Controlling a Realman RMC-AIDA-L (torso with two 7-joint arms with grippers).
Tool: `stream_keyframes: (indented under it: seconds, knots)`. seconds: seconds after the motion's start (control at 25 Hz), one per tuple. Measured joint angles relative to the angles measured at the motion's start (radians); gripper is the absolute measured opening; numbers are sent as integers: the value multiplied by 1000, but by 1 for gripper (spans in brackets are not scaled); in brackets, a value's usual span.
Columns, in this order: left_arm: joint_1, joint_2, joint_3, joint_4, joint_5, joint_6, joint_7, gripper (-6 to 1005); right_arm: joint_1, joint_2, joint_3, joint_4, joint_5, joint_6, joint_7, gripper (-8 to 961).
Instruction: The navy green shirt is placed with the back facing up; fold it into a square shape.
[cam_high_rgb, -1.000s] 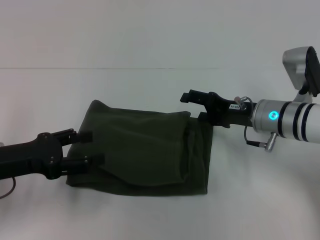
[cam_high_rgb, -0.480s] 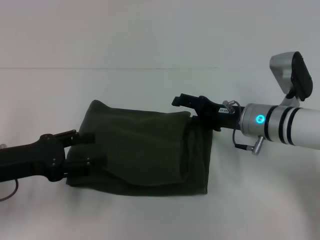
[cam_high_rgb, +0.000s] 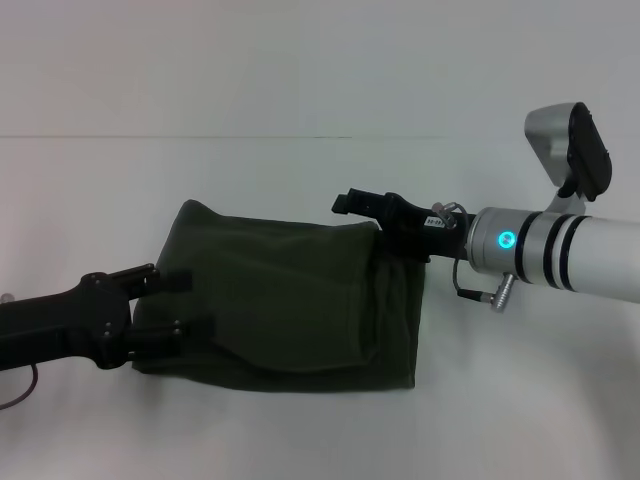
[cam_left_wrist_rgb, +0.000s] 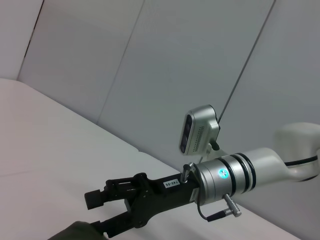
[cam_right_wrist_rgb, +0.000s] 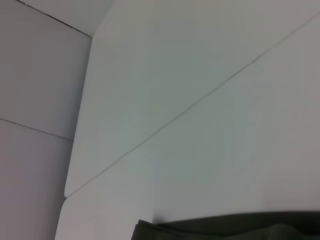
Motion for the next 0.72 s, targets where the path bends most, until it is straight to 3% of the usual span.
stream_keyframes:
  seconds: [0.28,0.72]
  knots:
    - [1,-1,0,0,0,0,3,876,-3,1,2,9,0,0,-56,825]
    - [3,-2,-4,0,0,0,10,877,2,1,2,13,0,-1,-58,332]
